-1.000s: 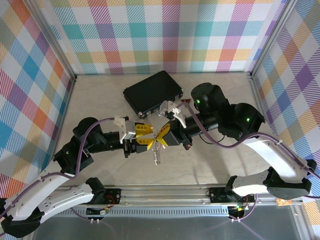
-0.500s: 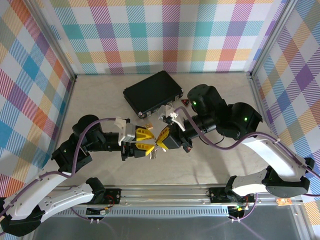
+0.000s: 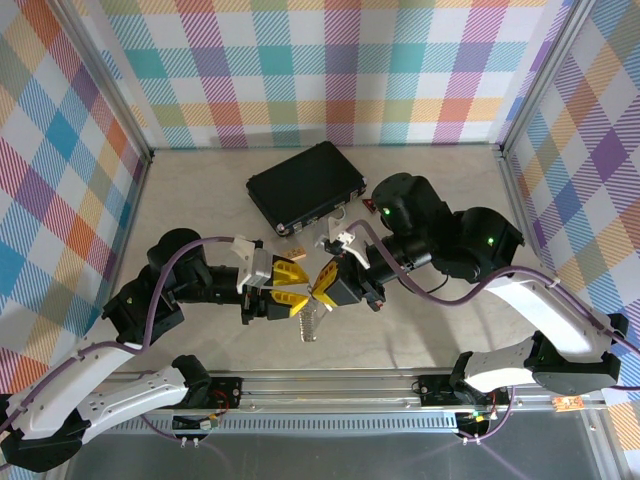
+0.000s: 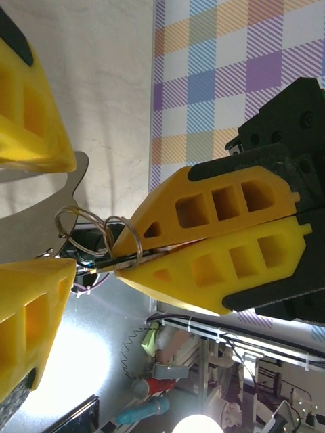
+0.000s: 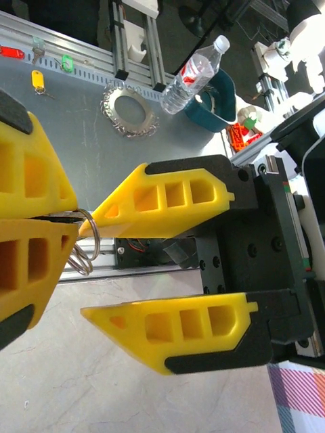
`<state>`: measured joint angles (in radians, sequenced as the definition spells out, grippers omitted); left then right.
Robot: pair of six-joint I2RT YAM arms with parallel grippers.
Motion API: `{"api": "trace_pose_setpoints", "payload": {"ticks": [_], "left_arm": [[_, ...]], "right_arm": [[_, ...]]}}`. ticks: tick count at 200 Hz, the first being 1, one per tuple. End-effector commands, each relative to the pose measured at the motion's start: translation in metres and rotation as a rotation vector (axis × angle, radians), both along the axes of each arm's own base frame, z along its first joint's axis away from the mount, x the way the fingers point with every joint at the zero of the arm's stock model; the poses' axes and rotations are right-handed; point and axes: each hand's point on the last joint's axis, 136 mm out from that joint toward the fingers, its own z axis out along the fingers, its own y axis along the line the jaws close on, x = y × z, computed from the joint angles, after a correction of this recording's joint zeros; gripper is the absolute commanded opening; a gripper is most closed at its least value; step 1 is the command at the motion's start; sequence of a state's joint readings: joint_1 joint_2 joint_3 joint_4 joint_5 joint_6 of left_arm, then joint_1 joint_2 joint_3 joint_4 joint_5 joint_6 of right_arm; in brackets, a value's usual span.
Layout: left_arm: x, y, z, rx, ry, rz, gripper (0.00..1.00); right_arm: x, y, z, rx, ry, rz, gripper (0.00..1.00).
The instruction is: Put the keys on the keyring
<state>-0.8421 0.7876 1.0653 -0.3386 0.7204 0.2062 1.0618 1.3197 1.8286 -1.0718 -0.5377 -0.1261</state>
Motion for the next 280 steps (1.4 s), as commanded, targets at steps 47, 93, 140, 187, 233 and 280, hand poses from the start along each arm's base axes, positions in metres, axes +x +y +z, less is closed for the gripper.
{"api": "trace_pose_setpoints", "payload": {"ticks": [47, 93, 140, 187, 233, 280], "left_arm": [[-0.013, 0.000, 0.022, -0.046, -0.036, -0.067, 0.38], [-0.016, 0.001, 0.023, -0.049, -0.029, -0.086, 0.31], [-0.019, 0.000, 0.024, -0.051, -0.023, -0.103, 0.25], [-0.020, 0.000, 0.024, -0.057, -0.022, -0.114, 0.21], [-0.022, 0.000, 0.026, -0.066, -0.019, -0.125, 0.24], [-0.024, -0.001, 0.033, -0.095, -0.025, -0.143, 0.24]], "right_arm": [[-0.014, -0.001, 0.015, 0.053, -0.017, 0.071, 0.00], [-0.015, -0.001, 0.016, 0.055, -0.015, 0.075, 0.00], [-0.015, 0.000, 0.016, 0.054, -0.013, 0.076, 0.00], [-0.015, 0.000, 0.015, 0.055, -0.015, 0.077, 0.00], [-0.016, 0.001, 0.016, 0.057, -0.014, 0.084, 0.00], [-0.018, 0.001, 0.018, 0.064, -0.016, 0.090, 0.00]]}}
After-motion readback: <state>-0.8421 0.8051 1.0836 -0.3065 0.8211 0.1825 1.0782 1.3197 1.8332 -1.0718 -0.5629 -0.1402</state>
